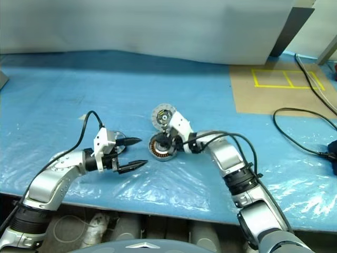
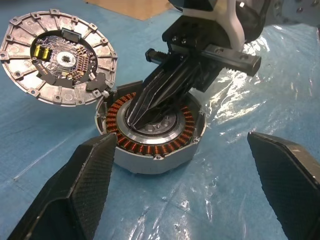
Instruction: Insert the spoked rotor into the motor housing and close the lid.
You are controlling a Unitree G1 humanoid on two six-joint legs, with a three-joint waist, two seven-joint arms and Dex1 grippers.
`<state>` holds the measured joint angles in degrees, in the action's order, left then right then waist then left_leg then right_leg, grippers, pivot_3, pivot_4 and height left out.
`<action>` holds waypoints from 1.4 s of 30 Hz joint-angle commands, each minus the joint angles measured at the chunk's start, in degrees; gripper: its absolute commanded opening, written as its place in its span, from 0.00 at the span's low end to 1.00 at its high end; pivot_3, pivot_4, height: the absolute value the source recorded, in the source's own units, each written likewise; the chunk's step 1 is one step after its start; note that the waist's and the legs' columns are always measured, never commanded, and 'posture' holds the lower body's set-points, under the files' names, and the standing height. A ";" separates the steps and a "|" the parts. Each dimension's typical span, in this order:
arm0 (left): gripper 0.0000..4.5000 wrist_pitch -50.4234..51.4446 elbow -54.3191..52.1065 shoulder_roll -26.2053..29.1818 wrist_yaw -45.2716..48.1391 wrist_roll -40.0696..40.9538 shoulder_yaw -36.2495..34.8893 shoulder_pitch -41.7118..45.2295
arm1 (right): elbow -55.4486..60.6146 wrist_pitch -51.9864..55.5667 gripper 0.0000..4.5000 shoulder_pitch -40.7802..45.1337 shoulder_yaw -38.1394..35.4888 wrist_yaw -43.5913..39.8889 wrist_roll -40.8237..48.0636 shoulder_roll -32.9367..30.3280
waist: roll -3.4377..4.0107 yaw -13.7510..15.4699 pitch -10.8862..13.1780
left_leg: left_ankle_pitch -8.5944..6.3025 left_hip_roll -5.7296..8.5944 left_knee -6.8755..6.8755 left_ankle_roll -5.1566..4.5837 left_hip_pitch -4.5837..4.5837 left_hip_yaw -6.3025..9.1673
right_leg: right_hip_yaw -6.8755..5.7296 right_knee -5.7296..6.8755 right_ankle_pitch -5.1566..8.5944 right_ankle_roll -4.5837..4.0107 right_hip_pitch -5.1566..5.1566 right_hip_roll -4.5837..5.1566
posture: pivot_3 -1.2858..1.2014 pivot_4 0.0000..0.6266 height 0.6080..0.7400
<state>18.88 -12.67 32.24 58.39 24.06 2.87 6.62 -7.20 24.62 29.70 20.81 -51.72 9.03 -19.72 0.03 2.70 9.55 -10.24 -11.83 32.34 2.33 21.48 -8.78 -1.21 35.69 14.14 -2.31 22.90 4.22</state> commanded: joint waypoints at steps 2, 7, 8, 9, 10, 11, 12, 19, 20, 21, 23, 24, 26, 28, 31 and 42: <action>0.98 0.78 -2.90 0.13 -0.51 1.41 -0.32 0.34 | -5.46 -0.23 0.01 -0.96 -1.03 2.29 -1.91 -0.31 | -0.03 0.00 -0.02 | -0.01 -0.02 0.00 -0.01 -0.30 0.00 | 0.00 0.00 0.00 0.00 -0.28 0.00 | 0.52 0.24 1.00; 0.98 0.78 -2.61 0.21 -0.42 1.37 -0.40 0.46 | 4.51 6.86 0.01 -1.38 -5.94 -2.16 8.27 0.45 | -0.01 0.63 0.00 | -0.03 -0.02 0.00 -0.05 -0.48 0.01 | 0.01 0.00 0.01 0.01 -0.51 0.08 | 0.52 0.24 1.00; 0.98 0.69 -2.42 0.18 -0.36 1.32 -0.35 0.57 | 5.76 8.77 0.01 -1.09 -7.29 -2.70 10.57 0.85 | -0.01 0.61 0.00 | -0.02 -0.02 0.01 -0.04 -0.44 0.02 | 0.02 -0.01 0.01 0.01 -0.49 0.07 | 0.52 0.24 1.00; 0.98 0.64 -2.28 0.13 -0.31 1.34 -0.33 0.68 | 6.84 10.51 0.01 -0.70 -8.58 -3.06 12.64 1.22 | -0.01 0.57 0.00 | -0.01 -0.02 0.01 -0.04 -0.39 0.02 | 0.02 -0.02 0.00 0.01 -0.43 0.07 | 0.52 0.24 1.00; 0.98 0.58 -2.08 0.05 -0.25 1.35 -0.30 0.85 | 7.47 11.65 0.01 -0.26 -9.49 -3.13 13.96 1.48 | -0.01 0.54 0.00 | -0.01 -0.01 0.00 -0.03 -0.32 0.01 | 0.02 -0.02 0.00 0.01 -0.35 0.06 | 0.52 0.24 1.00; 0.98 0.54 -1.95 0.00 -0.21 1.37 -0.29 0.95 | 7.94 12.49 0.01 0.01 -10.07 -3.10 14.77 1.62 | -0.01 0.52 0.00 | 0.00 0.00 -0.01 -0.03 -0.21 0.01 | 0.01 -0.02 0.00 0.01 -0.24 0.03 | 0.52 0.24 1.00; 0.98 0.48 -1.70 -0.04 -0.13 1.36 -0.27 1.16 | 8.01 12.35 0.01 0.28 -10.19 -2.76 14.67 1.74 | -0.01 0.51 0.00 | 0.00 -0.02 -0.03 -0.02 -0.12 0.01 | 0.01 -0.02 0.01 0.00 -0.12 0.00 | 0.52 0.24 1.00; 0.98 0.70 -1.69 0.18 -0.14 1.79 -0.80 0.96 | 3.00 5.77 0.01 0.00 -5.14 1.21 5.66 0.88 | -0.01 0.36 0.00 | 0.00 -0.01 -0.11 0.00 0.11 0.01 | -0.04 -0.04 0.00 0.00 0.13 -0.02 | 0.52 0.24 1.00; 0.98 0.84 -1.75 0.39 -0.06 1.93 -0.95 0.76 | 2.34 4.41 0.01 -0.68 -3.62 0.92 4.02 0.26 | -0.02 0.34 0.00 | 0.00 -0.01 -0.11 0.01 0.12 0.00 | -0.05 -0.05 0.00 0.00 0.13 -0.02 | 0.52 0.24 1.00; 0.98 0.88 -1.78 0.58 0.02 2.02 -1.05 0.60 | 1.87 3.20 0.01 -1.25 -2.50 0.65 2.78 -0.19 | -0.01 0.34 0.00 | 0.00 -0.01 -0.11 0.01 0.12 0.01 | -0.05 -0.05 0.00 0.00 0.13 -0.02 | 0.52 0.24 1.00; 0.98 1.07 -1.80 1.16 0.23 2.30 -1.48 0.31 | 0.71 1.79 0.01 -2.34 -1.14 0.49 1.18 -0.59 | -0.01 0.34 0.00 | 0.00 -0.01 -0.10 0.01 0.12 0.00 | -0.05 -0.05 0.00 0.00 0.13 -0.02 | 0.52 0.24 1.00; 0.98 1.23 -1.77 1.61 0.42 2.56 -1.85 0.17 | 0.33 0.51 0.01 -2.72 -0.17 0.32 -0.11 -1.11 | -0.02 0.29 -0.01 | 0.00 -0.02 -0.10 0.01 0.08 0.00 | -0.04 -0.05 0.01 0.00 0.10 -0.02 | 0.52 0.24 1.00; 0.98 1.41 -1.55 2.52 0.58 2.68 -2.46 -0.13 | 0.78 -0.94 0.01 -3.37 1.09 -0.67 -1.28 -1.99 | -0.02 0.25 -0.01 | 0.00 -0.02 -0.10 0.01 0.04 0.00 | -0.03 -0.05 0.01 0.01 0.07 -0.02 | 0.52 0.24 1.00; 0.98 1.74 -1.20 3.81 0.88 2.93 -3.53 -0.58 | 1.17 -1.36 0.01 -3.48 1.30 -0.99 -1.55 -2.26 | -0.02 0.23 -0.01 | 0.00 -0.02 -0.08 0.00 -0.03 0.00 | -0.02 -0.04 0.01 0.01 0.00 -0.02 | 0.52 0.24 1.00; 0.98 1.26 0.44 7.20 2.59 2.95 -6.15 -1.51 | 1.12 -3.28 0.01 -2.86 0.22 -0.84 -1.51 -1.98 | -0.02 0.06 -0.01 | -0.01 -0.02 -0.08 0.00 -0.18 0.00 | 0.00 -0.04 0.01 0.01 -0.14 -0.02 | 0.52 0.24 1.00; 0.98 -5.02 15.58 20.16 10.26 -1.11 -11.92 8.76 | 14.96 9.52 0.01 2.47 -7.75 -7.72 11.84 -5.77 | -0.04 0.79 0.02 | 0.00 0.00 -0.06 -0.01 0.07 0.01 | -0.03 -0.05 0.00 0.00 0.09 -0.02 | 0.52 0.24 1.00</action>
<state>16.94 0.27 51.03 67.56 24.85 -8.58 13.08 4.15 31.46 30.88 14.62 -57.73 17.54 -24.83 0.00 3.50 9.57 -10.24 -11.83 32.28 2.32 21.52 -8.77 -1.24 35.65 14.15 -2.31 22.97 4.20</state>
